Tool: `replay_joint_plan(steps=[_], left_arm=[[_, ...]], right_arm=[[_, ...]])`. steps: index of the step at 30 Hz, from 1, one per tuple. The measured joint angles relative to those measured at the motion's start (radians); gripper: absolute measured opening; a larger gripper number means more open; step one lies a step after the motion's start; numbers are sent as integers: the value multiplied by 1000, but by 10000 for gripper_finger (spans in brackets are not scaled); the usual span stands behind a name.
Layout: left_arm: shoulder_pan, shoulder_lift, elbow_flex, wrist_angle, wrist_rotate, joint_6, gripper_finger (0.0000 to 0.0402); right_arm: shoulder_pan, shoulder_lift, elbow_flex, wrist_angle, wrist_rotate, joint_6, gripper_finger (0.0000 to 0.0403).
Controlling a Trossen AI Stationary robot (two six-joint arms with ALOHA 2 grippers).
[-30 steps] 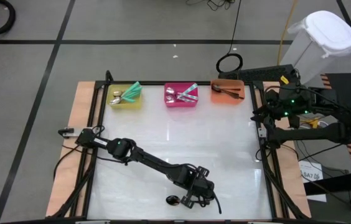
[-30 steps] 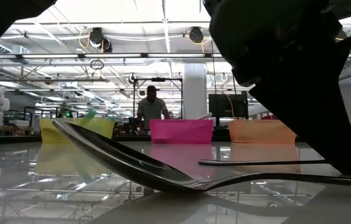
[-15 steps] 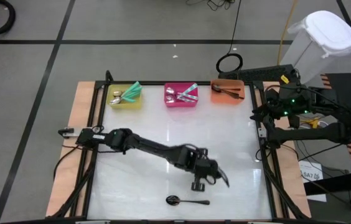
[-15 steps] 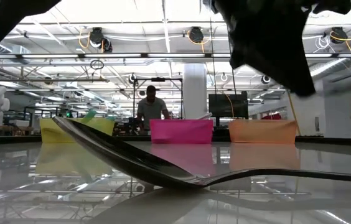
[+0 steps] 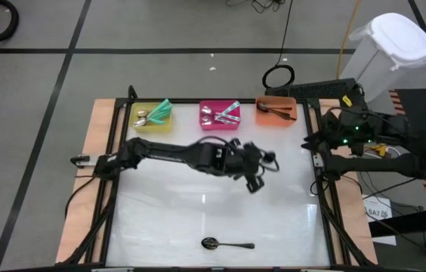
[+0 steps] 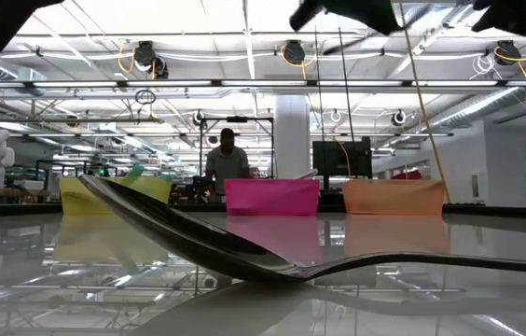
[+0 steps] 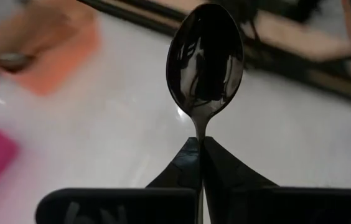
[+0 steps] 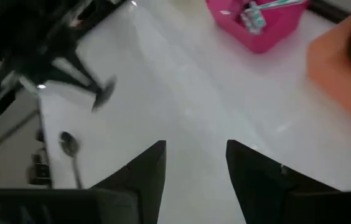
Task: Sort silverware by color (type)
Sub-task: Put the black spoon into the orange bin
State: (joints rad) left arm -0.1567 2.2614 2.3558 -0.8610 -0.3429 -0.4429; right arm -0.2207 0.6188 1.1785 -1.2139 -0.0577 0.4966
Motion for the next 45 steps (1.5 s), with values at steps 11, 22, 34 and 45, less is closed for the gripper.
replay_joint_plan(steps=[11,22,34,45], left_arm=[[49,-95,2,240,-211,-235,3],[70,-99,0,531,-366,-251,3],[79,-99,0,507,-470,-297,3],[88,-99,0,492,-498,-295,3]], right_arm=[[0,-69,-226,471,-131,67,164],[0,-41,-249,691,-131,100,174],[0,65,-249,813,-156,147,190],[0,176,-249,866,-183,183,190]])
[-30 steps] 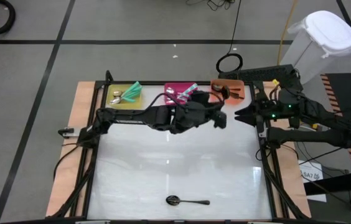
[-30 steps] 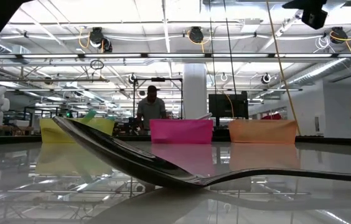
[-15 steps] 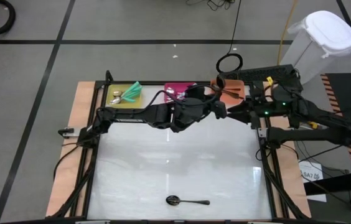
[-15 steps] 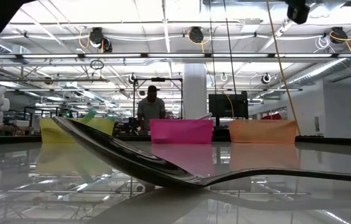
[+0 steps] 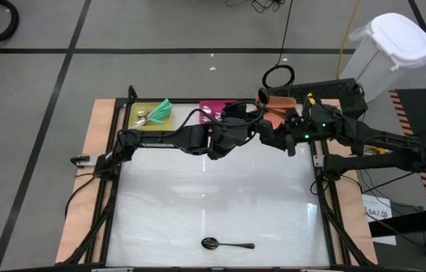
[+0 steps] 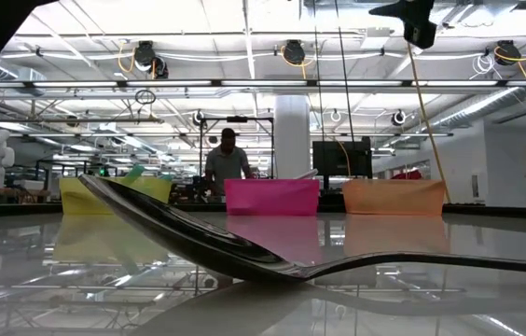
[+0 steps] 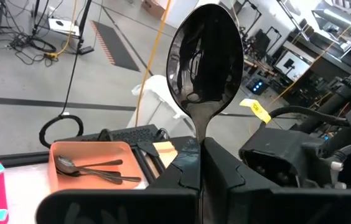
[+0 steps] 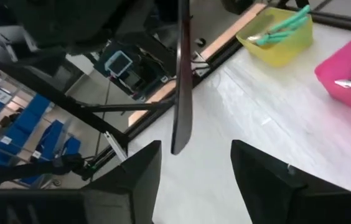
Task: Sort silverware by color (type)
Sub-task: Put the black spoon into the orange bin
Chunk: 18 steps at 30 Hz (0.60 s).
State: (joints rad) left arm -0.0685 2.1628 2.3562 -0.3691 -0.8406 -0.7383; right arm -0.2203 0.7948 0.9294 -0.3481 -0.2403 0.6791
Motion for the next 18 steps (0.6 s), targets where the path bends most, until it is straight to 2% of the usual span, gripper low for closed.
replay_joint_plan(steps=[11,18], left_arm=[[0,0,0,-2,0,2,3],[0,0,0,-11,0,2,3]], right_arm=[[0,55,0,116,2,-17,181],[0,68,0,113,4,-18,107]])
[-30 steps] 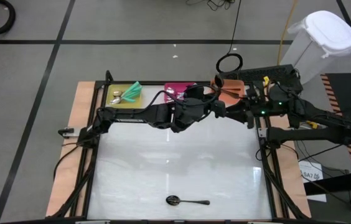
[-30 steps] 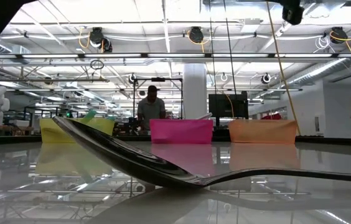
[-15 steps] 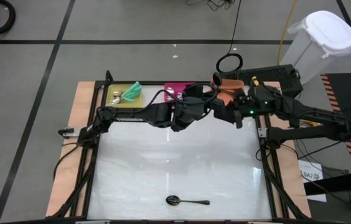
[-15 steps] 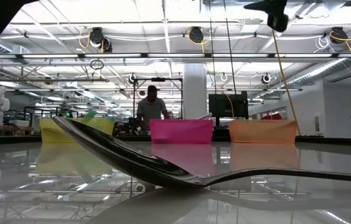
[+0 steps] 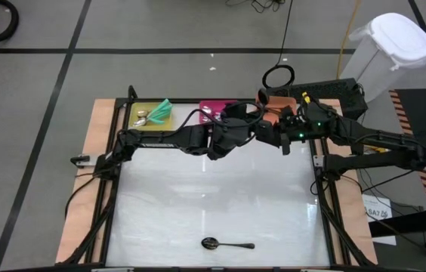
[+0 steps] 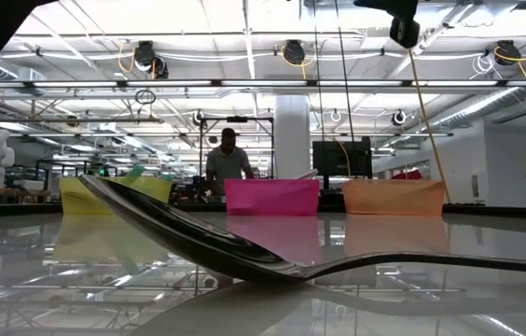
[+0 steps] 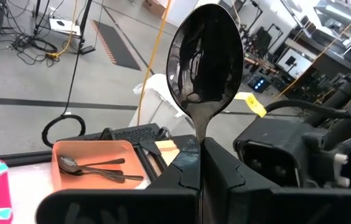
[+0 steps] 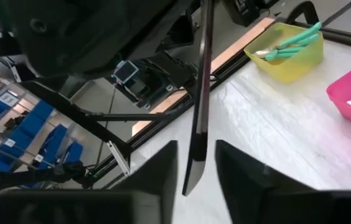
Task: Sort silverware by color (type)
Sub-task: Put the black spoon into the orange bin
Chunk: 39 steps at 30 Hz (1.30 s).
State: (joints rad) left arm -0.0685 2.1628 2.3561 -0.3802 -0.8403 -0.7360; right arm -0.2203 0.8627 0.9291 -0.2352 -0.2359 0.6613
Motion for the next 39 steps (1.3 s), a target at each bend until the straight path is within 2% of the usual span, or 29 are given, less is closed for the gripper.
replay_joint_plan(steps=[5,7,10,16,20,24,30,39], left_arm=[[0,0,0,-42,0,-8,3],[0,0,0,-54,1,-7,3],[0,0,0,-61,12,-7,16],[9,-3,0,-119,132,-42,70],[8,-38,0,-278,186,-119,83],[2,-98,1,-465,198,-145,85],[2,-173,0,-644,238,-51,85],[61,-235,0,-836,398,147,85]], right_arm=[[0,0,0,-4,4,-1,26],[0,2,0,-5,5,-3,9],[0,1,0,-17,18,11,9],[-3,-5,15,-78,33,20,5],[-20,13,110,-219,81,-39,4],[-75,53,238,-395,109,-134,3],[-189,161,393,-590,89,-254,2],[-333,319,513,-640,-67,-338,2]])
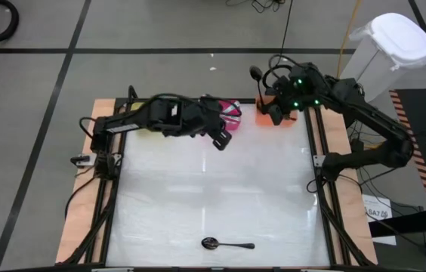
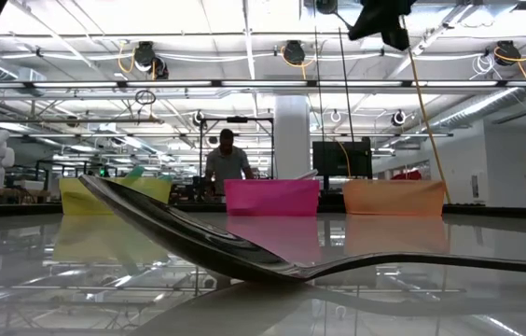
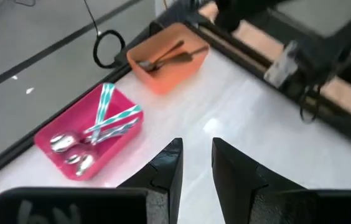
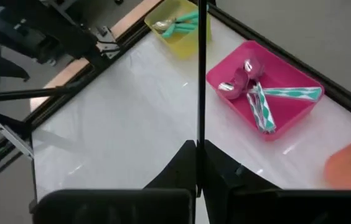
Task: Sort silverware by color (type)
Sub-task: Put the black spoon into the orange bin
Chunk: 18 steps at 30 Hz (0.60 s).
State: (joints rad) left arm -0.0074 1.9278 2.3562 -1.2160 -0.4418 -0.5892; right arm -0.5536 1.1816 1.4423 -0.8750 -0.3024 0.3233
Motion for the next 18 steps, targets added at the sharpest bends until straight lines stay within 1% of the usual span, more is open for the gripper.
replay_joint_plan(steps=[5,11,18], left_arm=[[51,-18,-1,-68,93,129,86],[110,-26,-1,-76,165,256,86],[152,-32,0,-71,277,407,86]], right_arm=[[-55,50,31,-14,-51,-55,2],[-118,84,41,-78,-93,-128,3],[-189,128,41,-177,-94,-237,3]])
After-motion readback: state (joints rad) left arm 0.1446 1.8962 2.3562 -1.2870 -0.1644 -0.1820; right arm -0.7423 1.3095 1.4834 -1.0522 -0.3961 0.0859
